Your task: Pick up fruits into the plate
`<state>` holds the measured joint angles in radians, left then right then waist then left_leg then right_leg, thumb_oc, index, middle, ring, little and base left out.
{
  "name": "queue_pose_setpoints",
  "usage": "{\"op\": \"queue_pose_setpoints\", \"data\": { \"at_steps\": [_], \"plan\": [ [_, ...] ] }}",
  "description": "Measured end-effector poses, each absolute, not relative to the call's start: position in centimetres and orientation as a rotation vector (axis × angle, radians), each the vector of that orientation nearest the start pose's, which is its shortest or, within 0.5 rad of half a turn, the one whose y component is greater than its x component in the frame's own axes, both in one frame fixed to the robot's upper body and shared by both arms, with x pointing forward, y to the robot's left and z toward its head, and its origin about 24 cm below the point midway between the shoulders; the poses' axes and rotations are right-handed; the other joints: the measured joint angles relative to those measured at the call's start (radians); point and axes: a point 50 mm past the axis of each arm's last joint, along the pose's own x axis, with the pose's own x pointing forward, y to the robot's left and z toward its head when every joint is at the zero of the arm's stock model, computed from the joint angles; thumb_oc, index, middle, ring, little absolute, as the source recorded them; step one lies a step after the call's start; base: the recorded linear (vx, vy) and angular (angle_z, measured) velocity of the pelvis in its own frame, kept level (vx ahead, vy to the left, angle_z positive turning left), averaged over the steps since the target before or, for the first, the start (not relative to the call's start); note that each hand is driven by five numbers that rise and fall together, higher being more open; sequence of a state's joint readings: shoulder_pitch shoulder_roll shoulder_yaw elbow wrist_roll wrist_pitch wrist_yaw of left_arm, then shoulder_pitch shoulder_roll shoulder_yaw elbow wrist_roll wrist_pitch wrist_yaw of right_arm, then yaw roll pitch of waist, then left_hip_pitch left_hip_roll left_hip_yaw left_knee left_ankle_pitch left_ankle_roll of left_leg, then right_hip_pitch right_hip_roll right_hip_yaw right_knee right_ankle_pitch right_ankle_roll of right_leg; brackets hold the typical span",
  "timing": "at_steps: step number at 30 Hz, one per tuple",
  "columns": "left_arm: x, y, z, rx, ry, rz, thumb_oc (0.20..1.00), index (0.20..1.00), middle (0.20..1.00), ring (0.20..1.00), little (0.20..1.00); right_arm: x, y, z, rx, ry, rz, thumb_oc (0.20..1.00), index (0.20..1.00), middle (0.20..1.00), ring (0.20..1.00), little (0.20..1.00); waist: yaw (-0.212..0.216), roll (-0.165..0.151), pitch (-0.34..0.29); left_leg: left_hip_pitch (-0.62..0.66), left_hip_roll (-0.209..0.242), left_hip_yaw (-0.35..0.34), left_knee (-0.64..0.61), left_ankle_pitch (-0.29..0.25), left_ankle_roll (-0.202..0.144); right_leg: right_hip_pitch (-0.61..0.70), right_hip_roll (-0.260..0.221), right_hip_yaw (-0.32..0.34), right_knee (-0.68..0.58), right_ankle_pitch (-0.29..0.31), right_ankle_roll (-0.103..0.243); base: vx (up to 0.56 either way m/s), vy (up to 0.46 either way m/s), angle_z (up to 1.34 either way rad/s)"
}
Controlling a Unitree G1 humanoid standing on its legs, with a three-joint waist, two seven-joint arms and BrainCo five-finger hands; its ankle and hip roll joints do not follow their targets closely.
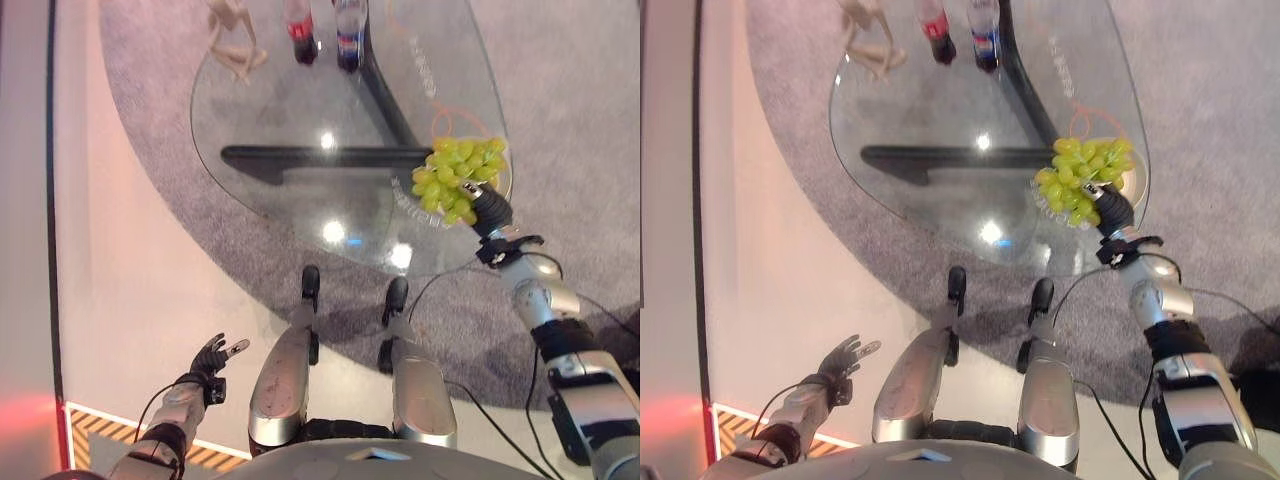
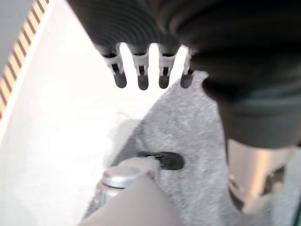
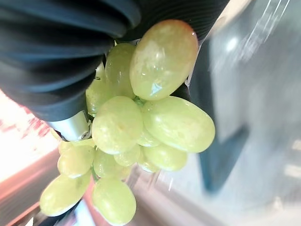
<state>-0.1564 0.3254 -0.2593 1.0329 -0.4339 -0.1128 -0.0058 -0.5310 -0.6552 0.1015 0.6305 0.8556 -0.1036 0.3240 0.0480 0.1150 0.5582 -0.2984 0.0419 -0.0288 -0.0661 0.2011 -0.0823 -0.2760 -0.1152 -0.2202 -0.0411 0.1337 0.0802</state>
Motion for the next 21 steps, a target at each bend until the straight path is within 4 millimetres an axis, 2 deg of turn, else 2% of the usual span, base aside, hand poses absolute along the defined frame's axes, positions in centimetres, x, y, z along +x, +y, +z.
{"op": "queue_pose_setpoints", "data": {
  "at_steps": [4,6,9,12,16,21],
  "plan": [
    [21.7,23.0,-10.0,0.036,0.711,0.116,1.0,1.0,1.0,1.0,1.0,34.3,-28.3,12.6,0.162,-0.119,0.086,0.2,0.2,0.2,0.2,0.2,-0.001,-0.001,0.0,-0.026,-0.005,0.021,-0.02,0.016,0.008,-0.053,-0.004,0.024,0.011,0.001,0.0,-0.07,-0.001,-0.15],
    [22.7,22.7,-9.2,0.0,0.66,0.11,1.0,1.0,1.0,1.0,1.0,35.1,-28.5,14.4,0.135,-0.155,0.043,0.2,0.2,0.2,0.2,0.2,-0.003,0.0,0.0,-0.059,-0.01,0.028,-0.021,0.016,0.008,-0.103,-0.011,0.043,0.027,0.0,0.001,-0.05,-0.022,-0.18],
    [23.5,22.5,-8.6,-0.023,0.634,0.109,1.0,1.0,1.0,1.0,1.0,35.7,-29.1,15.8,0.111,-0.18,-0.012,0.2,0.2,0.2,0.2,0.2,-0.001,0.0,0.0,-0.094,-0.011,0.031,-0.019,0.018,0.01,-0.147,-0.013,0.046,0.042,-0.002,0.004,-0.04,-0.047,-0.06],
    [23.6,22.4,-8.6,-0.036,0.635,0.111,1.0,1.0,1.0,1.0,1.0,36.4,-29.2,17.8,0.091,-0.22,-0.063,0.2,0.2,0.2,0.2,0.2,0.001,0.0,0.0,-0.131,-0.011,0.034,-0.013,0.018,0.01,-0.201,-0.016,0.049,0.078,-0.008,0.008,-0.03,-0.037,-0.04],
    [23.6,22.2,-8.7,-0.039,0.64,0.104,1.0,1.0,1.0,1.0,1.0,37.2,-29.1,19.7,0.063,-0.243,-0.117,0.2,0.2,0.2,0.2,0.2,0.003,0.001,0.0,-0.164,-0.022,0.044,-0.003,0.02,0.013,-0.286,-0.035,0.068,0.186,-0.056,0.012,-0.02,-0.02,-0.02],
    [23.9,22.5,-8.3,-0.024,0.624,0.103,1.0,1.0,1.0,1.0,1.0,37.8,-29.8,20.5,0.001,-0.187,-0.197,0.2,0.2,0.2,0.2,0.2,0.016,0.002,-0.001,-0.213,-0.038,0.051,0.011,0.024,0.018,-0.393,-0.06,0.085,0.319,-0.109,0.011,-0.03,-0.015,0.03]
  ]
}}
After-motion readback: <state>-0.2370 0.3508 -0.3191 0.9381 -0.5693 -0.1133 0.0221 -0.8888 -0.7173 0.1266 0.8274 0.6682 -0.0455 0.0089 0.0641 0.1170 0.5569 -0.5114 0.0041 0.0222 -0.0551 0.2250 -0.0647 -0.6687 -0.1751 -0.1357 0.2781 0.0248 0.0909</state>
